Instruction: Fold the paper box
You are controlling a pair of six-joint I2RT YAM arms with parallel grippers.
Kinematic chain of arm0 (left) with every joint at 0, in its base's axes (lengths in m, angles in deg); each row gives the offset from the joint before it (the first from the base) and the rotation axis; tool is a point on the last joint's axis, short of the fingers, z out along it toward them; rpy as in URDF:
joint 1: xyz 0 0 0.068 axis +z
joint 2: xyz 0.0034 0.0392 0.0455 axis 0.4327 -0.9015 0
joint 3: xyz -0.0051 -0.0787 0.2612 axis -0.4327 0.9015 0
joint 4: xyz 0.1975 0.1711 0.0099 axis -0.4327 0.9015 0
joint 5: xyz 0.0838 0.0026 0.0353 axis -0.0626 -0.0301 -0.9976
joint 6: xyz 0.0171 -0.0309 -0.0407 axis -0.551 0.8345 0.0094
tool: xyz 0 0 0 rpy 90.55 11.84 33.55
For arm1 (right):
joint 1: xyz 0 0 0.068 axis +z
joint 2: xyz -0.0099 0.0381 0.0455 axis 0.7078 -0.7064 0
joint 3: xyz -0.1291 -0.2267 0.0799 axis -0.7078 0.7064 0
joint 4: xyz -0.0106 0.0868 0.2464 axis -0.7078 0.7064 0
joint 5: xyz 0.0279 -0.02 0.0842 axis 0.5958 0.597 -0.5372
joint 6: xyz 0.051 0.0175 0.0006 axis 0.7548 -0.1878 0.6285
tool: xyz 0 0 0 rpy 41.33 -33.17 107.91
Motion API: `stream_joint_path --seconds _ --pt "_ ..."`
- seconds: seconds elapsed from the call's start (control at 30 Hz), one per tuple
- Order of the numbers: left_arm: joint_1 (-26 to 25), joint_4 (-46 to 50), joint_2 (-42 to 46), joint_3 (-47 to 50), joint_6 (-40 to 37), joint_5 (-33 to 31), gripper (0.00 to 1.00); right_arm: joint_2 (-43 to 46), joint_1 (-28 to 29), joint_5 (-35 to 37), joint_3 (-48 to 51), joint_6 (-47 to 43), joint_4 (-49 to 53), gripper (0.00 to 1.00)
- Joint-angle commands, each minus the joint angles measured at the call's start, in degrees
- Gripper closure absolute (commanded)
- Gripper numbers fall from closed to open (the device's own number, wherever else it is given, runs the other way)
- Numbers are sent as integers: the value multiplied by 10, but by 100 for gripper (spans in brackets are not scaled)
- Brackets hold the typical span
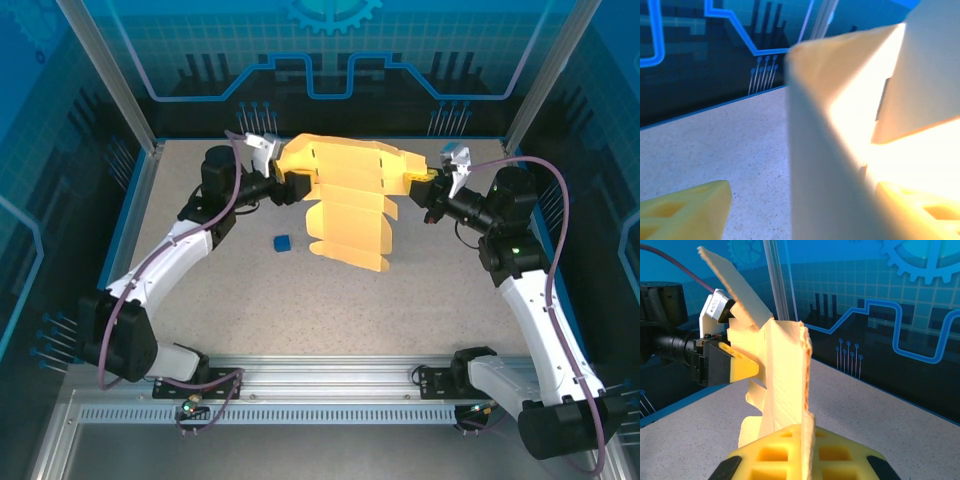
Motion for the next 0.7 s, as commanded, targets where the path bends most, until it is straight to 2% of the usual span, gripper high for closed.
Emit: stream_joint_path --seconds 0.0,0.13,0.23,0.5,0.6,0.67 --pt "3 -46 -6 -19 17 57 37 8 -9 -8 10 14 -24 100" --pt "4 -64 -2 -10 26 70 56 1 -15 -1 14 23 -32 100" --pt "7 -65 1 -5 32 70 62 -5 -22 2 20 37 -44 100" --pt "14 -70 27 21 30 64 92 -16 -32 17 42 54 -65 100" --pt "14 -53 39 25 12 61 100 -19 -32 31 48 47 -60 99" --pt "15 -38 48 28 -3 56 100 -21 -30 46 48 33 -46 93"
